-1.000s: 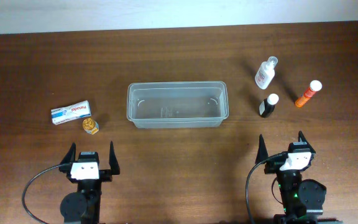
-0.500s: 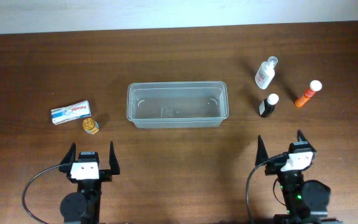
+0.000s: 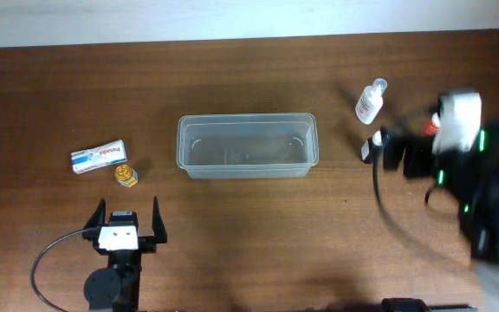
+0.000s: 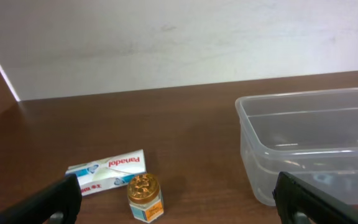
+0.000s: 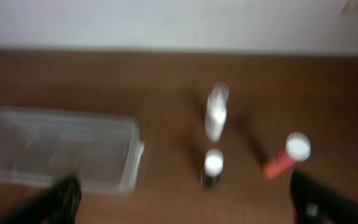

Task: Pack container
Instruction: 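Move the right gripper over the white spray bottle and grasp it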

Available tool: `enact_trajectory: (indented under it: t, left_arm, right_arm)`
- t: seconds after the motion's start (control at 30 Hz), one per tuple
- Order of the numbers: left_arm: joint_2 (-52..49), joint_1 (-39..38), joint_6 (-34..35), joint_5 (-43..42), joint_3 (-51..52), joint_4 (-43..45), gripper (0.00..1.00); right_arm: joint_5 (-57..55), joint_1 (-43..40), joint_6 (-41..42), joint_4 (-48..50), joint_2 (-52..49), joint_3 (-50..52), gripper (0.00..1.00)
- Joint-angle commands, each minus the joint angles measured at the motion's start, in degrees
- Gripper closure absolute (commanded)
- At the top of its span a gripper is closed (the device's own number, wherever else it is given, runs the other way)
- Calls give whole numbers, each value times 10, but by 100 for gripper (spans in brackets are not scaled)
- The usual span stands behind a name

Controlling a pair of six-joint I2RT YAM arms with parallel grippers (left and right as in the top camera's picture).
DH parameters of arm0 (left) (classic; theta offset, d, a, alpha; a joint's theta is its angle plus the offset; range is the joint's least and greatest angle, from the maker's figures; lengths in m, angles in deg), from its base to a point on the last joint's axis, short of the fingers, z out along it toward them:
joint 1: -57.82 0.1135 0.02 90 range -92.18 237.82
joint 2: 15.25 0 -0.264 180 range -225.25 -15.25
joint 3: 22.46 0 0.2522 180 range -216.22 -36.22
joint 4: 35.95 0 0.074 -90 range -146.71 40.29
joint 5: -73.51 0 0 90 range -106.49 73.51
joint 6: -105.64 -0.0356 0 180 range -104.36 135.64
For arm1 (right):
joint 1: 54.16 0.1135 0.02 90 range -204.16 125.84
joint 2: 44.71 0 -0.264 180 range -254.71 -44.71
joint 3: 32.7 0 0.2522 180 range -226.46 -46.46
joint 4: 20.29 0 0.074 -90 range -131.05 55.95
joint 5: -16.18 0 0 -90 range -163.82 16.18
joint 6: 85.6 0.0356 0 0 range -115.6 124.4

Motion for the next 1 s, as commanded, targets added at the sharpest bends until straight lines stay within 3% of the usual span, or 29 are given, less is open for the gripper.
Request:
enact_trajectory:
  t: [0.0, 0.1, 0.33, 0.57, 0.7, 0.97]
  left_arm:
    - [4, -2, -11, 0, 2, -3, 1]
    - [4, -2, -11, 0, 2, -3, 1]
    - [4, -2, -11, 0, 2, -3, 1]
    - [4, -2, -11, 0, 2, -3, 1]
    - [4, -2, -11, 0, 2, -3, 1]
    - [4, -2, -11, 0, 2, -3, 1]
  right_arm:
    - [7, 3, 2, -99, -145, -177, 2]
    - [7, 3, 1, -174, -243, -275, 2]
    - [43, 3, 3, -279, -378, -390, 2]
    - [35, 1, 17, -432, -521, -633, 2]
    - [36, -8, 17, -444, -590, -698, 2]
    - [14, -13, 0, -393, -695, -699, 2]
